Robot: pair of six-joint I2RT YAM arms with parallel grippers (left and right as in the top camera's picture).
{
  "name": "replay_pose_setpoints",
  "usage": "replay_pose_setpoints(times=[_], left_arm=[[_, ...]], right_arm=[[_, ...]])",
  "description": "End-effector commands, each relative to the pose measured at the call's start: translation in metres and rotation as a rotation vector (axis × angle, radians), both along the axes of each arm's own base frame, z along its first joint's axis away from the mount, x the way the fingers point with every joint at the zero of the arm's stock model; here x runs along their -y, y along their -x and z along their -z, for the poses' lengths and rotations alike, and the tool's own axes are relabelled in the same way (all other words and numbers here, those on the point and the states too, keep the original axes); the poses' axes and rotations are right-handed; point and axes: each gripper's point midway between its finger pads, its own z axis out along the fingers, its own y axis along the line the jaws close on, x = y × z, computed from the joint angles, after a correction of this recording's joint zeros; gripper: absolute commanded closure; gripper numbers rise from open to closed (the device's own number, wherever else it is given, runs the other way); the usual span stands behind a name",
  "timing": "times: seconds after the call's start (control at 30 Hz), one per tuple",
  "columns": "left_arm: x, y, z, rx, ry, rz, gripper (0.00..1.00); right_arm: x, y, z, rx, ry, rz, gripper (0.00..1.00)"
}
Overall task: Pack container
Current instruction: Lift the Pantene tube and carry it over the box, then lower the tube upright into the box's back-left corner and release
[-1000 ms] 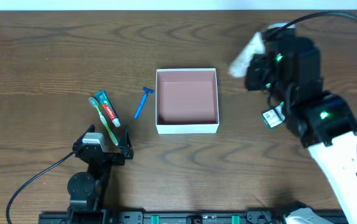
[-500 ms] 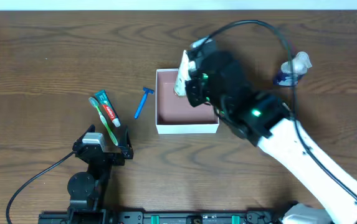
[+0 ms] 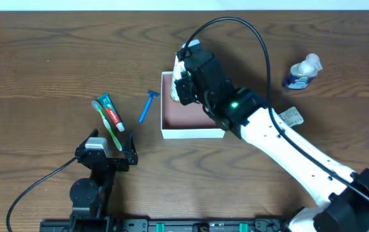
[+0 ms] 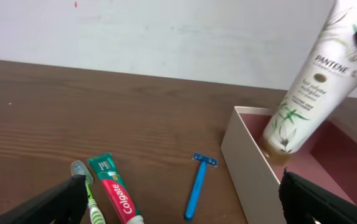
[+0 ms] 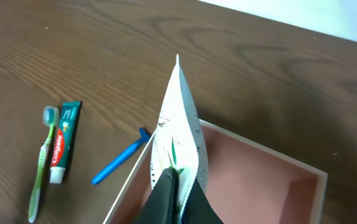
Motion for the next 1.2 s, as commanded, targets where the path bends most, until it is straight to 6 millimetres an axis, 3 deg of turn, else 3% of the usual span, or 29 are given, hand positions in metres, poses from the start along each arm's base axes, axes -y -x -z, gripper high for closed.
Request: replay_pose_setpoints(times=[0.0, 0.13, 0.6, 1.17], left_arm=[[0.001, 0.001, 0.017, -0.051, -0.007, 0.010, 0.02], [0.001, 0.001, 0.017, -0.052, -0.008, 0.009, 0.02], [0.001, 0.001, 0.017, -0.051, -0.007, 0.010, 0.02], [0.001, 0.001, 0.017, -0.051, -0.007, 0.009, 0.02]], right_arm=[[-0.009, -0.005, -0.002, 0.003, -0.042, 0.022, 0.99], [-0.014, -0.011, 0.009, -0.010, -0.047, 0.032, 0.99], [-0.027, -0.021, 0.023, -0.009, -0.071, 0.028, 0.99], [-0.015, -0.030, 0.022, 0.028, -0.039, 0.095, 0.99]])
